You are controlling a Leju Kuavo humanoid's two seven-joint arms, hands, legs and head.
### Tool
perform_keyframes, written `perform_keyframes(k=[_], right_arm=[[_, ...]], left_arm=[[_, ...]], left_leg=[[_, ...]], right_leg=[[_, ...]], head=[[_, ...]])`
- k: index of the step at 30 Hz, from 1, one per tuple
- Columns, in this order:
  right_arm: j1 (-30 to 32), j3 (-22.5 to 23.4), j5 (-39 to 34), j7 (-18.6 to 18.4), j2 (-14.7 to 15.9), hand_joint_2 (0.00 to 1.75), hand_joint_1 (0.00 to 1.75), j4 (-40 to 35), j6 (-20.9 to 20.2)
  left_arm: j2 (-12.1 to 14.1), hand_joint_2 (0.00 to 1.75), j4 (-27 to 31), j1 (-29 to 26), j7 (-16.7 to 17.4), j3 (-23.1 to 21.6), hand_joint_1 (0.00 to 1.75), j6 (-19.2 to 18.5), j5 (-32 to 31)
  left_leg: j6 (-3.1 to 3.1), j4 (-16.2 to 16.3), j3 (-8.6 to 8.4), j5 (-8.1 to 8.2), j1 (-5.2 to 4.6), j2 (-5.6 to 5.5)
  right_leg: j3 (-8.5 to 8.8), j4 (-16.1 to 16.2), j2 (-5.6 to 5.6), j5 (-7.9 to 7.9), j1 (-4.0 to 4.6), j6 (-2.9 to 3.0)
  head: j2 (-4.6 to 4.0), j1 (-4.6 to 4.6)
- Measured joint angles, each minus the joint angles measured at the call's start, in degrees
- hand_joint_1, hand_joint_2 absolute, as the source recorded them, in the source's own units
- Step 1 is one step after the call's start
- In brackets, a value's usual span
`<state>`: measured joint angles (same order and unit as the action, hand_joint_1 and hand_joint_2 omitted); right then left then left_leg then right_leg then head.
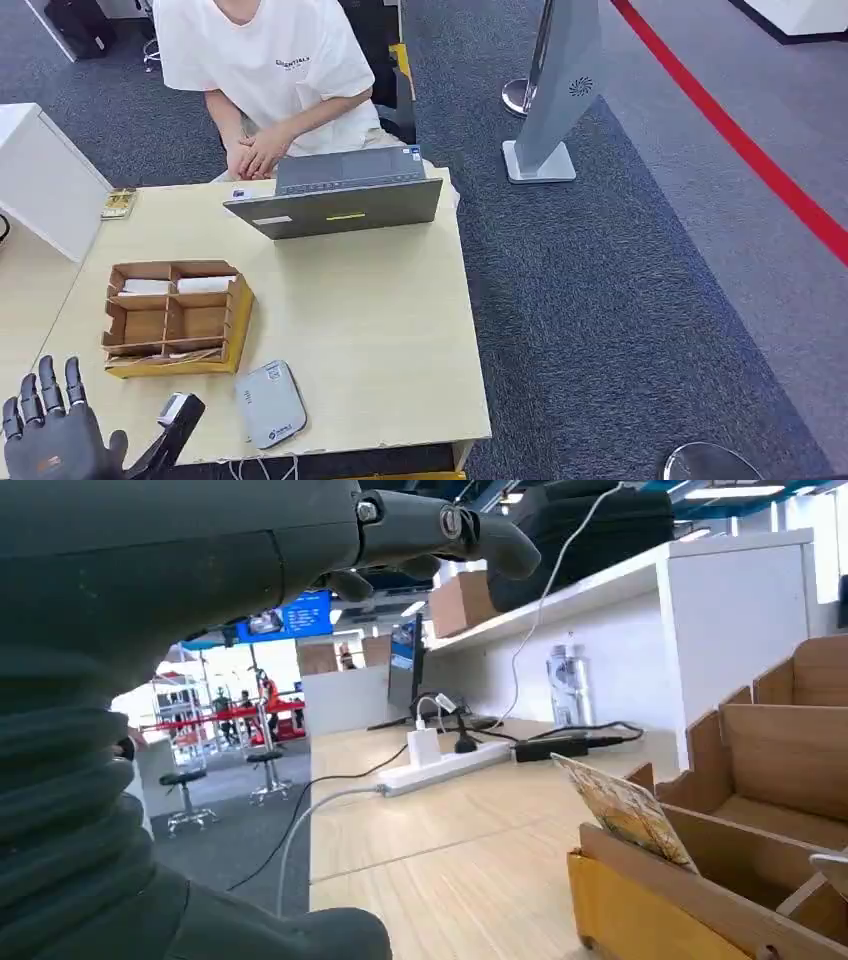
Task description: Pass the card to the sensor for recognition and then transmit it.
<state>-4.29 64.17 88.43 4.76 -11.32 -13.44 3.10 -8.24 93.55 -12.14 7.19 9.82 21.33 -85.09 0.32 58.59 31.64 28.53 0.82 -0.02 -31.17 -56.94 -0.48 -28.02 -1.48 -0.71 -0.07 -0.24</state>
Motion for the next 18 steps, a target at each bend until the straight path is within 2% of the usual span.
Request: perform_keyframes(k=[9, 18], right_arm=[[-0.1, -0.4, 0.2, -0.5, 0.0, 1.75, 0.0, 0.0, -0.1], [-0.1, -0.6, 0.3, -0.4, 0.0, 1.75, 0.0, 0.0, -0.1]], left_arm=[[4.5, 1.75, -3.9, 2.2, 6.1, -7.6, 0.0, 0.3, 0.0], [6.7, 1.75, -7.0, 3.6, 8.1, -11.3, 0.0, 0.8, 0.0]], left_leg=[[0.0, 0.0, 0.0, 0.0, -0.01, 0.0], [0.0, 0.0, 0.0, 0.0, 0.0, 0.01]], right_leg=[[0.01, 0.0, -0.01, 0.02, -0.01, 0.01], [-0.01, 0.0, -0.01, 0.02, 0.0, 0.01]], head=[[0.0, 0.0], [0.02, 0.0]])
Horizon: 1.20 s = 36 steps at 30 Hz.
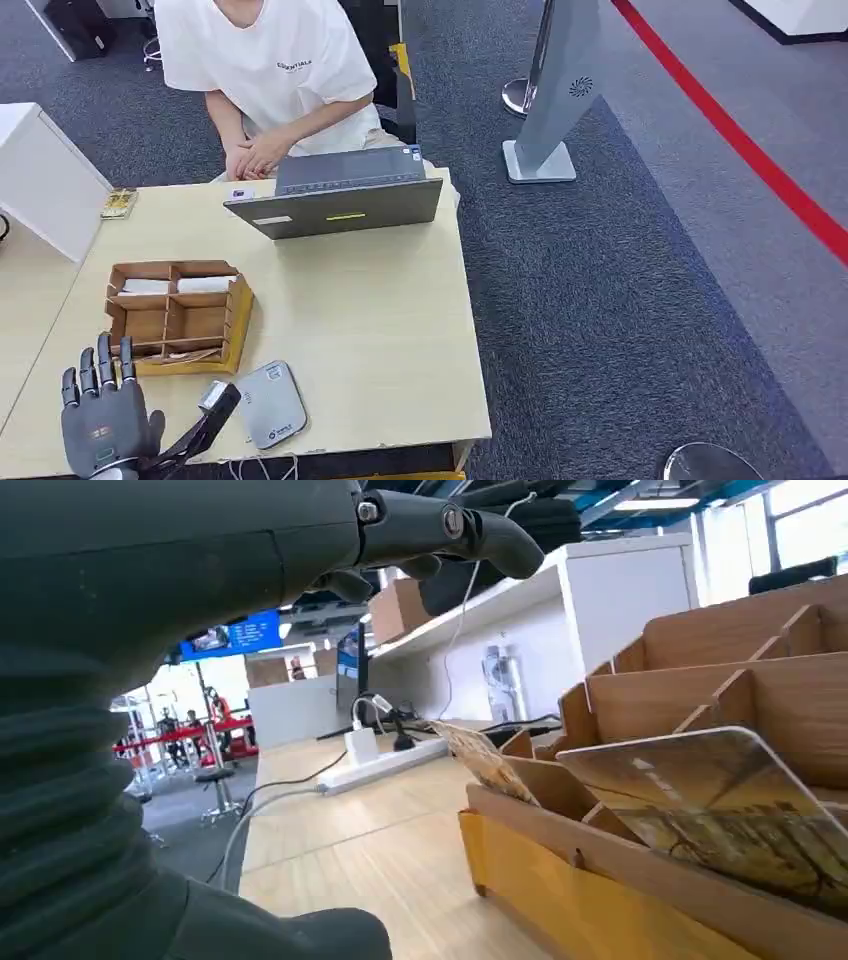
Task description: Pass the card to the sensor for recognition and then transmit it.
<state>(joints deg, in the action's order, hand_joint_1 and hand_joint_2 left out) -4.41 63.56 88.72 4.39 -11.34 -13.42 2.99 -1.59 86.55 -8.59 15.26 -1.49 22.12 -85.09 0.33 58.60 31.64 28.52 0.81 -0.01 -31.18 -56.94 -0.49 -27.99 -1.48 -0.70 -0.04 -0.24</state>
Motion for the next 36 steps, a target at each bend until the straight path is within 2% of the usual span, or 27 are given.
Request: perform_keyframes(k=[6, 13, 36], right_arm=[[0.0, -1.0, 0.0, 0.2, 0.0, 1.75, 0.0, 0.0, -0.2], [-0.2, -1.9, 0.0, -0.3, 0.0, 1.75, 0.0, 0.0, 0.0], [-0.1, -4.4, 0.0, -0.2, 0.0, 1.75, 0.0, 0.0, -0.5]], left_arm=[[1.1, 1.75, -3.3, 2.7, 2.4, -3.0, 0.0, 1.9, 0.0], [1.7, 1.75, -8.0, 6.1, 3.5, -6.6, 0.0, 3.0, 0.0], [2.9, 1.75, -13.4, 9.0, 4.0, -7.0, 0.0, 4.2, 0.0]], left_leg=[[-0.02, 0.0, 0.0, -0.02, 0.0, -0.01], [-0.03, 0.0, 0.0, -0.02, -0.01, -0.01], [-0.03, 0.0, 0.01, -0.02, 0.0, 0.0]], right_leg=[[0.01, 0.0, 0.0, 0.02, 0.0, 0.0], [0.02, 0.0, 0.0, 0.03, 0.0, 0.0], [0.0, 0.0, 0.0, 0.02, 0.0, 0.0]], head=[[-0.02, 0.0], [-0.02, 0.0], [-0.02, 0.0]])
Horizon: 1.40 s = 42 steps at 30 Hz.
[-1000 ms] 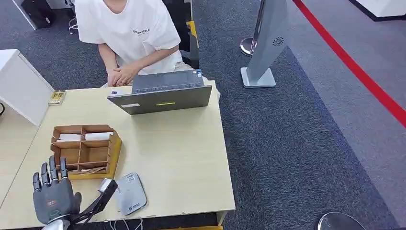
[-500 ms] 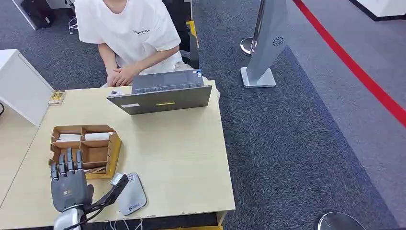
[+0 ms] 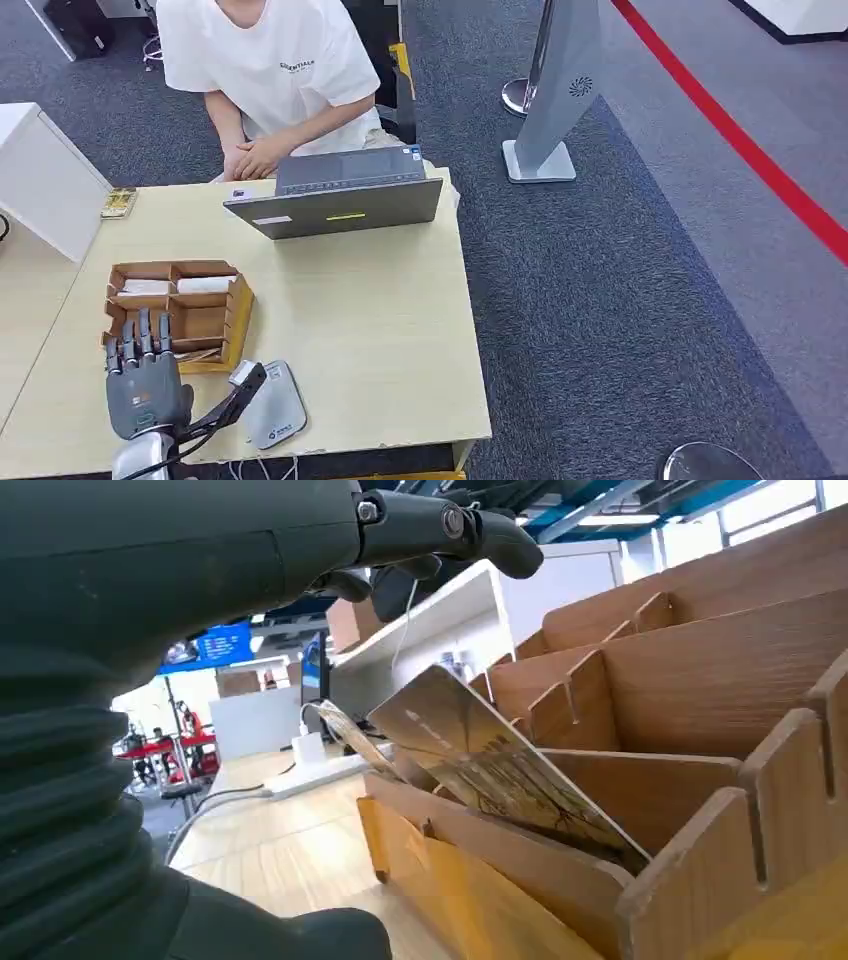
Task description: Pass the card to the sensor for recognition and then transmit it.
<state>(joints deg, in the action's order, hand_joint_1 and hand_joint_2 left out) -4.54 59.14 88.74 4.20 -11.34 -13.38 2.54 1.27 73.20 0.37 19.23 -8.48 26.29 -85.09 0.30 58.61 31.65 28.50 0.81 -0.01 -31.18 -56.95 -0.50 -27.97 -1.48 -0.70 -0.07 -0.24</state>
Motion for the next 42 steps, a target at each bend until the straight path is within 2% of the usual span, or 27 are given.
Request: perform_keyframes(k=[26, 33, 42], right_arm=[[0.0, -1.8, 0.0, 0.1, 0.0, 1.75, 0.0, 0.0, -0.2], [0.0, -2.2, 0.0, 0.1, 0.0, 1.75, 0.0, 0.0, -0.2], [0.0, -2.2, 0.0, -0.5, 0.0, 1.75, 0.0, 0.0, 0.5]], left_arm=[[1.1, 1.75, -0.2, 2.8, 0.6, -1.2, 0.0, -0.4, 0.0], [0.9, 1.75, -0.3, 2.9, 0.2, -2.6, 0.0, -0.6, 0.0], [0.7, 1.75, -0.3, 3.1, 1.3, -5.1, 0.0, -2.4, 0.0]], left_leg=[[0.0, 0.0, 0.0, -0.01, 0.0, 0.0], [0.0, 0.0, -0.01, -0.01, 0.0, 0.0], [0.0, 0.0, 0.0, -0.01, 0.0, 0.0]], right_leg=[[0.0, 0.0, 0.0, 0.0, 0.0, 0.0], [0.0, 0.0, -0.01, 0.0, 0.0, 0.0], [-0.01, 0.0, -0.01, 0.0, 0.0, 0.0]], head=[[0.0, 0.0], [0.02, 0.0], [0.02, 0.0]])
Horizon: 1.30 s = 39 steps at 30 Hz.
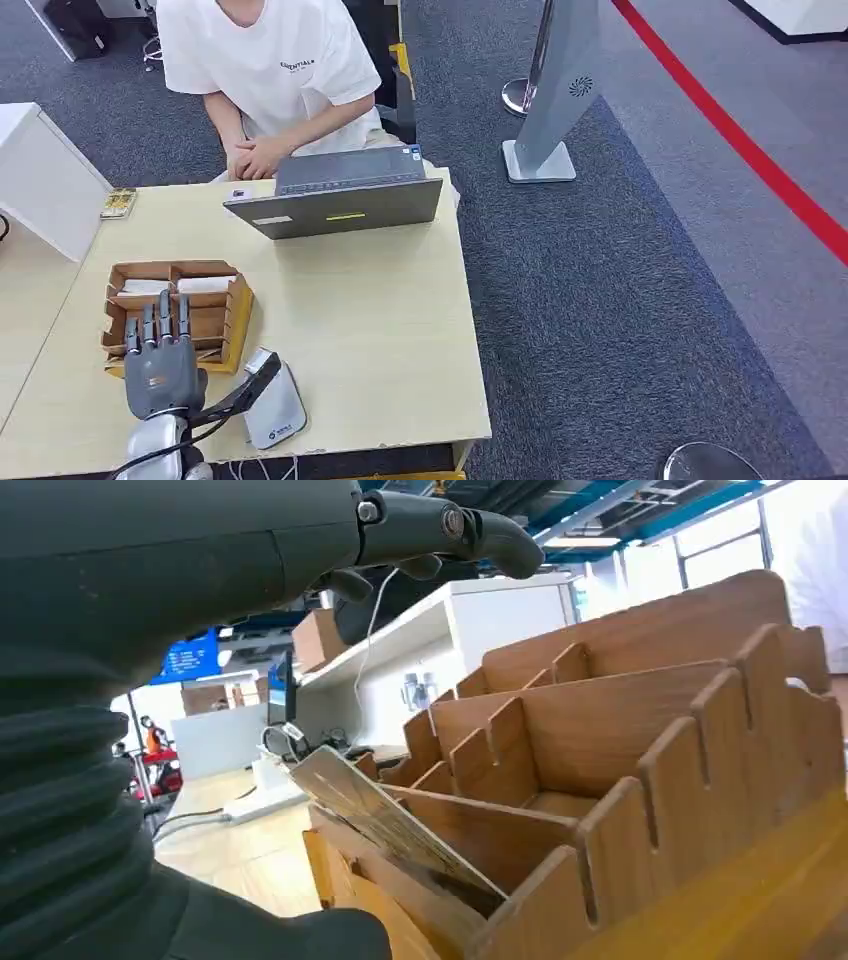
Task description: Pass the card to the sensor for recognition and then transmit it.
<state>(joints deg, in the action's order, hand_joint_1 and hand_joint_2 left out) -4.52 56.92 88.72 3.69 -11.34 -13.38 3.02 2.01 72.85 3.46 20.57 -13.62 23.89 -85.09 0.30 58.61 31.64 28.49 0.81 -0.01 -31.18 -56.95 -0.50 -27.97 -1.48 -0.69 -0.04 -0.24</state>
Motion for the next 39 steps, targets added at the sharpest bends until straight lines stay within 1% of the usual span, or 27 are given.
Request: perform_keyframes(k=[7, 14, 15, 16, 19, 27, 31, 39], right_arm=[[0.0, 0.0, 0.0, 0.2, 0.0, 1.75, 0.0, 0.0, 0.0], [0.0, 0.0, 0.0, 0.3, 0.0, 1.75, 0.0, 0.0, 0.0], [0.0, 0.0, 0.0, 0.3, 0.0, 1.75, 0.0, 0.0, 0.0], [0.0, 0.0, 0.0, 0.3, 0.0, 1.75, 0.0, 0.0, 0.0], [0.0, 0.0, 0.0, 0.3, 0.0, 1.75, 0.0, 0.0, 0.0], [0.1, -0.3, 0.0, 0.3, 0.0, 1.75, 0.0, 0.0, 0.0], [0.2, -0.4, 0.0, 0.3, 0.0, 1.75, 0.0, 0.0, 0.0], [0.2, -0.6, 0.0, 0.2, 0.0, 1.75, 0.0, 0.0, 0.1]], left_arm=[[0.0, 1.75, 0.0, 0.4, 0.3, -1.4, 0.0, -0.2, 0.0], [0.0, 1.75, 0.0, 0.5, 0.0, -1.6, 0.0, -0.1, 0.0], [0.0, 1.75, 0.0, 0.5, 0.0, -1.6, 0.99, -0.1, 0.0], [0.0, 1.75, 0.0, 0.5, 0.0, -1.5, 1.75, -0.1, 0.0], [0.0, 1.75, 0.0, 0.5, -0.2, -1.6, 1.75, -0.1, 0.0], [-1.0, 1.75, 0.0, 0.4, -5.2, -1.0, 1.75, 0.3, 0.0], [-1.6, 1.75, 0.0, 0.4, -6.7, -0.2, 1.75, 0.3, 0.0], [-2.9, 1.75, 0.0, 0.4, -8.4, 1.7, 1.75, 0.3, 0.0]], left_leg=[[0.0, 0.0, 0.0, 0.0, 0.0, 0.0], [0.0, 0.0, 0.0, 0.0, 0.0, 0.0], [0.0, 0.0, 0.0, 0.0, 0.0, 0.0], [0.0, 0.0, 0.0, 0.0, 0.0, 0.0], [0.0, 0.0, 0.0, 0.0, 0.0, 0.0], [0.0, 0.0, 0.01, 0.0, 0.0, -0.01], [0.0, 0.0, 0.01, 0.0, 0.0, -0.01], [0.0, 0.0, 0.01, 0.0, 0.0, -0.01]], right_leg=[[0.01, 0.0, 0.0, 0.0, 0.0, 0.0], [0.0, 0.0, 0.0, 0.0, 0.0, 0.0], [0.0, 0.0, 0.0, 0.0, 0.0, 0.0], [0.0, 0.0, 0.0, 0.0, 0.0, 0.0], [0.0, 0.0, 0.0, 0.0, 0.0, 0.0], [0.02, 0.0, 0.01, 0.0, 0.0, 0.0], [0.02, 0.0, 0.01, 0.0, 0.0, 0.0], [0.02, 0.0, 0.01, 0.0, 0.0, 0.0]], head=[[-0.02, 0.0], [-0.02, 0.0], [-0.02, 0.0], [-0.02, 0.0], [-0.02, 0.0], [-0.02, 0.02], [-0.02, 0.0], [-0.02, 0.0]])
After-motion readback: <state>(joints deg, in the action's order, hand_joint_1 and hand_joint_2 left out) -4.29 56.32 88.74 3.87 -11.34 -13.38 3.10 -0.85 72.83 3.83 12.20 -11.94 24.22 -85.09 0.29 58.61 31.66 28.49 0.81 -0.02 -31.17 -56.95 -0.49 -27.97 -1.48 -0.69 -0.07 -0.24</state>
